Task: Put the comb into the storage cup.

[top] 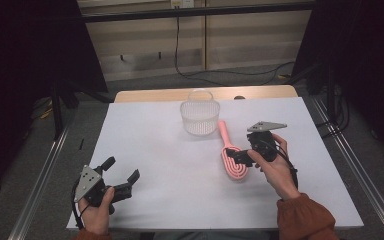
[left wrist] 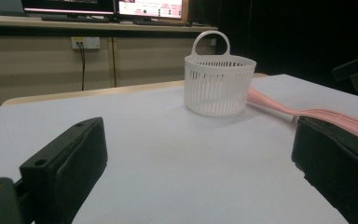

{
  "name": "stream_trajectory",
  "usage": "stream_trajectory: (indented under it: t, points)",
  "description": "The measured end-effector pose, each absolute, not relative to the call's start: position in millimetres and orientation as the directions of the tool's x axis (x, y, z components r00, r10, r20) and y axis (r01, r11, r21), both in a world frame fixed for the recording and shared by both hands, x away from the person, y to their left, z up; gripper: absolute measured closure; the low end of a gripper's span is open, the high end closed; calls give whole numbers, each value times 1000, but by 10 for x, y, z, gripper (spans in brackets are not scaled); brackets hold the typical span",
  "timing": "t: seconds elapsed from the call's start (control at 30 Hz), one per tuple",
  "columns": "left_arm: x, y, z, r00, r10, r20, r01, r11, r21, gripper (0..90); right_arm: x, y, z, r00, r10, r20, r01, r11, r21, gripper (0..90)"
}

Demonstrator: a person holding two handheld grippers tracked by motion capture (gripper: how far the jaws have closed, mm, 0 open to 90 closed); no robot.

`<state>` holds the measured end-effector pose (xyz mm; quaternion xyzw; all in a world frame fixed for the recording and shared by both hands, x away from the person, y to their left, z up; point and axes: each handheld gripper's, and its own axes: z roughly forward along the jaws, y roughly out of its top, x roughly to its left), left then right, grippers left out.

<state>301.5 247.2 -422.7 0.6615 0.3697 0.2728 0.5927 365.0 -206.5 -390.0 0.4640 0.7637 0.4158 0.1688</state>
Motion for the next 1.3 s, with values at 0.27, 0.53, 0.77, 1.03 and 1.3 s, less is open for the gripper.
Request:
stream_trajectory:
  t: [0.27,0.53,0.77,1.03,1.3]
  points:
    - [3021,2437,-4219,588,806,-65,161,-38,986,34,3710,-2066,-3886,-472,868,151,653,229,722,47]
    - [3025,2441,-4224,587,807,-66,165,-40,985,34,3847,-1999,-3892,-436,881,183,757,248,605,56]
    - [3025,2442,-4220,589,806,-65,162,-38,986,34,3955,-1892,-3910,-400,897,188,815,255,520,61]
    - [3026,2447,-4220,588,806,-64,162,-40,986,34,4052,-1780,-3971,-411,897,165,848,309,431,59]
    - [3025,2445,-4220,588,806,-63,161,-41,986,34,4146,-1727,-3988,-358,922,145,889,289,356,72]
